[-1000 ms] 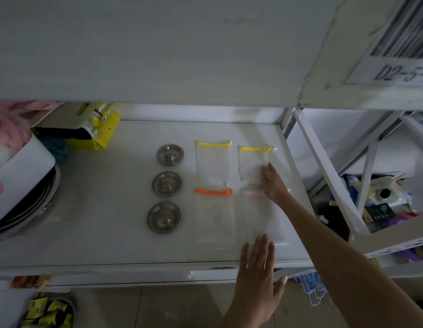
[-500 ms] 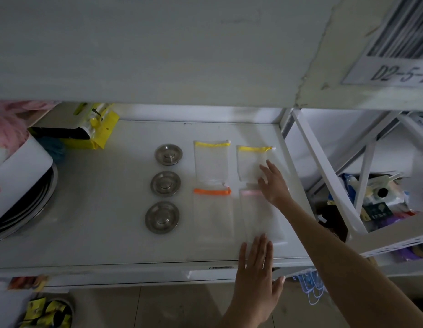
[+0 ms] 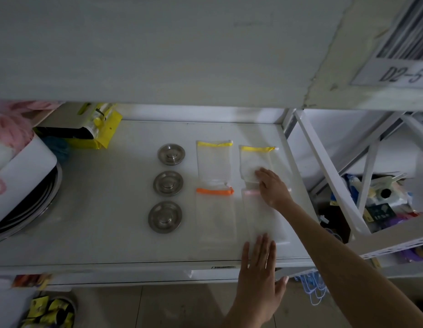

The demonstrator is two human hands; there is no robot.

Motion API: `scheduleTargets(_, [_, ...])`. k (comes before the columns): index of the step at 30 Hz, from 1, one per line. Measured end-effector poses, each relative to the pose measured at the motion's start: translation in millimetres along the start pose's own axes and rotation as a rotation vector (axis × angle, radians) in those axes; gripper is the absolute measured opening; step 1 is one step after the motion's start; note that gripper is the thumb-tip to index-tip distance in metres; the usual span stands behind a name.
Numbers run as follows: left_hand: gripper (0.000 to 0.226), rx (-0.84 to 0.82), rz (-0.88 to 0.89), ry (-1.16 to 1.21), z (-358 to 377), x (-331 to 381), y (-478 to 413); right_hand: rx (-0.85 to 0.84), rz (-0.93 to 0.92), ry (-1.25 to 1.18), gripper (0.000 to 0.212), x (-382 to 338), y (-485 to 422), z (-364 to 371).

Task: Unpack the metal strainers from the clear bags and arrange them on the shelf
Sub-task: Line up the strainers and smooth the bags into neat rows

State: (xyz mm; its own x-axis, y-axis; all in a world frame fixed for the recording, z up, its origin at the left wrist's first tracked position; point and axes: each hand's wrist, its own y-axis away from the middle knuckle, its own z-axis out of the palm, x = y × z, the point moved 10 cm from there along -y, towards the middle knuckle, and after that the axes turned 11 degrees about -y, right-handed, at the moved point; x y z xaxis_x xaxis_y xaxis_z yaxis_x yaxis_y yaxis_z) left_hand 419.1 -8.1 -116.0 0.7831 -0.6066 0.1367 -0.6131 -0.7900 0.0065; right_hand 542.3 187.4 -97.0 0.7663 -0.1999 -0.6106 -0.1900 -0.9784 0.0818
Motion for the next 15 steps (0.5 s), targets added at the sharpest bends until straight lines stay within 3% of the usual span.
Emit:
scheduleTargets(3, [0.078, 0.084, -0.014, 0.022, -17, -3, 2, 0.055, -0.033, -0.038, 0.043, -11, 6, -1])
scheduleTargets(6, [0.076, 0.150, -0.149, 0.050, -31, -30, 7, 0.143, -0.156, -0.114, 0.036, -42, 18, -2])
scheduleTargets(10, [0.076, 0.127, -0.251, 0.010, -21, -67, 20, 0.016, -0.318, -0.126, 0.045, -81, 32, 27])
scheduleTargets(15, [0.076, 0.097, -0.290, -0.012, -6, -79, 24, -0.012, -0.309, -0.002, 0.040, -85, 36, 40])
